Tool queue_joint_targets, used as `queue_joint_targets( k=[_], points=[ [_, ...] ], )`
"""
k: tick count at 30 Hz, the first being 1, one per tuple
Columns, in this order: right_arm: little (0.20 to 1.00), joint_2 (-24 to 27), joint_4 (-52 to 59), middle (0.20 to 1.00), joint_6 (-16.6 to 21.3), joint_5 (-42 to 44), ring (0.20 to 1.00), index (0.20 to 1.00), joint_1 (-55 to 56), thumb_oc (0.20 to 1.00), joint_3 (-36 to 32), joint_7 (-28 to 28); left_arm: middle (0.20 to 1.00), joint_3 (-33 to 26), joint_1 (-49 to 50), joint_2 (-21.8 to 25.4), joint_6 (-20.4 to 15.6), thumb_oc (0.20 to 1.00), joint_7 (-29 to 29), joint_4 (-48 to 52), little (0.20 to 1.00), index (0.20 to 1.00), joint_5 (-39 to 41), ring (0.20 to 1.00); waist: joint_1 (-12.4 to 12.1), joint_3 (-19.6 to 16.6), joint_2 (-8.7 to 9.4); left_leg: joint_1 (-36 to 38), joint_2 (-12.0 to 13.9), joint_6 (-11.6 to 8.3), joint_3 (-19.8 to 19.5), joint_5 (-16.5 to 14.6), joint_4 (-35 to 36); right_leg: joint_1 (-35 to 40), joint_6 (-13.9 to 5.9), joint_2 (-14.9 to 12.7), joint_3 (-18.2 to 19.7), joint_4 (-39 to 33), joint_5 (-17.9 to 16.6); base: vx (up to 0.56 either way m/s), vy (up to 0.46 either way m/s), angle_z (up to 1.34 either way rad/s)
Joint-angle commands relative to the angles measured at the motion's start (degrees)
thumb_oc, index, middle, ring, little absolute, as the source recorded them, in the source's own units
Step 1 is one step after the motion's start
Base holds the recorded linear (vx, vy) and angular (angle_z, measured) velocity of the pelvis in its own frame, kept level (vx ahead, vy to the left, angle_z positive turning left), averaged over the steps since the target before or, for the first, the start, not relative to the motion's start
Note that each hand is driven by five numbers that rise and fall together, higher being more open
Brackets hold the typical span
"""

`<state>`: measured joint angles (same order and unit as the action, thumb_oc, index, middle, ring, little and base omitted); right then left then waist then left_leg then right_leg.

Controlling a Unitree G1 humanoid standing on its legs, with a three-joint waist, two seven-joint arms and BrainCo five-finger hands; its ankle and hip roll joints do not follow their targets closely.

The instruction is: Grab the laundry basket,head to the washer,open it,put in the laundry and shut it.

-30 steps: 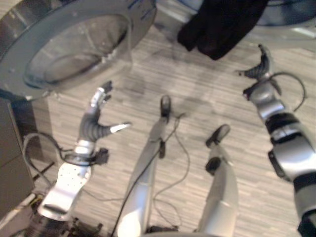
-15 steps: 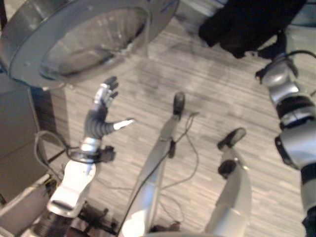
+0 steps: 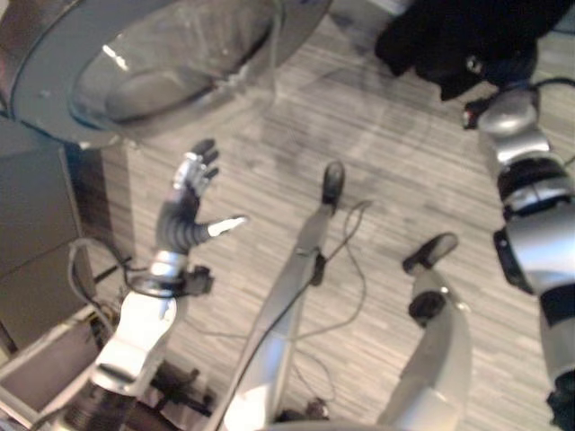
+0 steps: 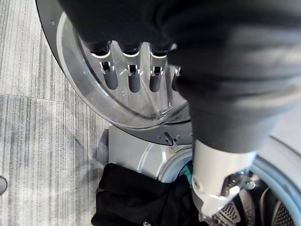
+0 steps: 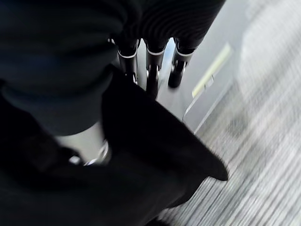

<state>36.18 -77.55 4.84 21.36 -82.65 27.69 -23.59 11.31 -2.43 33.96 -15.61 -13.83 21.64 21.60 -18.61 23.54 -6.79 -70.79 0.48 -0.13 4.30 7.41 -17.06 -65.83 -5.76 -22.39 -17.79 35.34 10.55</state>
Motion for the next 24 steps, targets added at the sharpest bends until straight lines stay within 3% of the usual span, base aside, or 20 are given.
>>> queue_joint_targets(
  k=[1, 8, 14, 15, 17, 20, 22, 23, 24],
  points=[
    [0.2, -2.18, 3.06, 0.2, 5.3, 5.89, 0.2, 0.2, -3.1, 0.2, 2.57, -0.79, 1.0, 0.27, -0.98, -1.95, -2.2, 1.0, -1.61, 0.61, 1.0, 1.0, 0.9, 1.0, -1.39, -1.41, -2.82, -1.34, -1.04, 0.92, 0.27, -9.14, -5.79, 6.81, 0.2, 3.67, -0.34, -1.72, 3.77, -0.01, 0.001, 0.03],
    [0.2, -4.74, 10.39, 0.2, 8.08, 10.69, 0.2, 0.2, -0.82, 0.2, -1.32, -1.42, 1.0, 0.3, -2.07, -1.5, -1.96, 1.0, -1.97, -0.37, 1.0, 1.0, 0.47, 1.0, -0.82, -1.38, -2.15, 0.35, -0.83, 0.89, 0.02, -8.94, -5.3, 8.7, 0.42, 4.22, -0.76, -2.59, 3.45, 0.0, 0.0, 0.0],
    [0.2, -4.29, 28.07, 0.2, 13.23, 12.51, 0.2, 0.2, 3.31, 0.2, -7.13, -4.85, 1.0, -0.06, -2.84, -1.48, -1.6, 1.0, -2.09, -1.45, 1.0, 1.0, -0.35, 1.0, 0.33, -1.51, -0.82, 2.66, -0.4, 0.47, -0.14, -8.31, -3.91, 11.76, 0.53, 4.92, -1.42, -4.9, 2.8, -0.01, -0.005, 0.0],
    [0.2, -4.76, 36.66, 0.2, 15.42, 11.49, 0.2, 0.2, 5.96, 0.2, -10.6, -6.82, 1.0, 0.0, -2.61, -1.25, -1.46, 1.0, -2.05, -1.66, 1.0, 1.0, -0.44, 1.0, 1.05, -1.55, -0.28, 3.81, -0.32, 0.42, -0.33, -8.19, -3.25, 13.34, 0.46, 5.23, -1.71, -6.07, 2.44, 0.0, 0.0, 0.0],
    [0.2, -4.94, 37.94, 0.2, 15.07, 10.85, 0.2, 0.2, 7.07, 0.2, -11.23, -7.44, 1.0, 0.1, -2.48, -0.93, -1.46, 1.0, -2.02, -1.68, 1.0, 1.0, -0.41, 1.0, 0.97, -1.52, -0.11, 4.19, -0.36, 0.41, -0.39, -8.13, -3.09, 13.79, 0.46, 5.25, -1.83, -6.31, 2.37, 0.0, 0.0, 0.0],
    [0.2, -4.04, 46.15, 0.2, 18.49, 6.63, 0.2, 0.2, 4.69, 0.2, -17.4, -14.25, 1.0, 0.92, -0.97, 1.25, -1.92, 1.0, -1.4, -1.12, 1.0, 1.0, 1.29, 1.0, 0.99, -2.78, 0.64, 6.04, -0.75, 0.05, -1.11, -7.55, -1.65, 17.26, 0.23, 5.45, -3.09, -9.06, 1.87, -0.01, -0.041, -0.03],
    [0.2, -2.87, 45.39, 0.2, 18.1, 4.7, 0.2, 0.2, 2.59, 0.2, -17.79, -16.84, 1.0, 1.08, -0.78, 1.81, -2.01, 1.0, -1.35, -0.8, 1.0, 1.0, 1.83, 1.0, 0.57, -3.09, 0.62, 6.47, -1.05, -0.11, -1.42, -7.22, -0.94, 17.97, 0.18, 5.56, -3.5, -9.8, 1.8, 0.01, -0.035, -0.02],
    [0.2, 1.03, 41.55, 0.2, 15.54, 1.18, 0.2, 0.2, -1.43, 0.2, -16.62, -21.07, 1.0, 1.36, 0.16, 2.47, -2.33, 1.0, -1.13, -0.51, 1.0, 1.0, 2.83, 1.0, -0.38, -4.0, 0.76, 7.17, -1.48, -0.42, -2.07, -6.83, -0.15, 18.82, 0.09, 5.39, -3.87, -10.21, 1.9, 0.01, -0.036, 0.03],
    [0.2, 1.19, 41.01, 0.2, 15.43, 1.07, 0.2, 0.2, -2.11, 0.2, -16.25, -21.37, 1.0, 1.43, 0.03, 2.46, -2.34, 1.0, -1.11, -0.37, 1.0, 1.0, 2.93, 1.0, -0.46, -3.89, 0.59, 7.21, -1.52, -0.45, -2.14, -6.78, -0.05, 18.89, 0.09, 5.39, -3.97, -10.28, 1.9, 0.01, -0.024, 0.05]
  ],
)
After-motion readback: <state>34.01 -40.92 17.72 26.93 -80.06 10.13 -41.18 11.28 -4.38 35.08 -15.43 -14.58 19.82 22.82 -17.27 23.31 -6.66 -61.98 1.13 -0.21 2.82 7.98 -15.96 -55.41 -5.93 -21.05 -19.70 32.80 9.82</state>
